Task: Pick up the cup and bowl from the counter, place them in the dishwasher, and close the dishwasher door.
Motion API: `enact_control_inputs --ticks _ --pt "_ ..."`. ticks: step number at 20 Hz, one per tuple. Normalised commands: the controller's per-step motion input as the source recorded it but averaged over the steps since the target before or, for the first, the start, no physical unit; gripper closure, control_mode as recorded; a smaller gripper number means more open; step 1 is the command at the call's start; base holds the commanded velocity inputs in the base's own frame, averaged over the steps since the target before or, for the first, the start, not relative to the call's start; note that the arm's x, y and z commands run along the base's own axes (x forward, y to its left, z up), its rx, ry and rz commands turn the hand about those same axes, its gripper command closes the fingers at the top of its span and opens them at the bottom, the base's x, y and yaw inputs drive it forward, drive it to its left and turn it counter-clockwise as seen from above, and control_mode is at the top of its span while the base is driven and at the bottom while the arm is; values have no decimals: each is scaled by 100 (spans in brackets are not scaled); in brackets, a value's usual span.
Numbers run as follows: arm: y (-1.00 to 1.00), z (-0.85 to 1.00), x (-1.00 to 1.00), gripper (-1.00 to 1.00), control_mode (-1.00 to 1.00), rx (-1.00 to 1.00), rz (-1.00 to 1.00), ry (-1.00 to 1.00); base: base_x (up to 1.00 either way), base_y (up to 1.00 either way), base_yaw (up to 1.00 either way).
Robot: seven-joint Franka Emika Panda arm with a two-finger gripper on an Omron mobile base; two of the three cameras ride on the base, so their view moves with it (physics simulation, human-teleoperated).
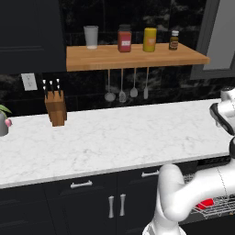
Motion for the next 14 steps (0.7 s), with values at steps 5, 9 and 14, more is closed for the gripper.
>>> enact_control_inputs --ticks 5,9,14 --pt "-32 -53 0 -100 -100 0 -1 2 0 0 0" --pt "-59 -19 10 -100 -100 0 -10 0 0 0 0" --pt "-16 -28 7 -100 -100 0 -3 2 0 0 0"
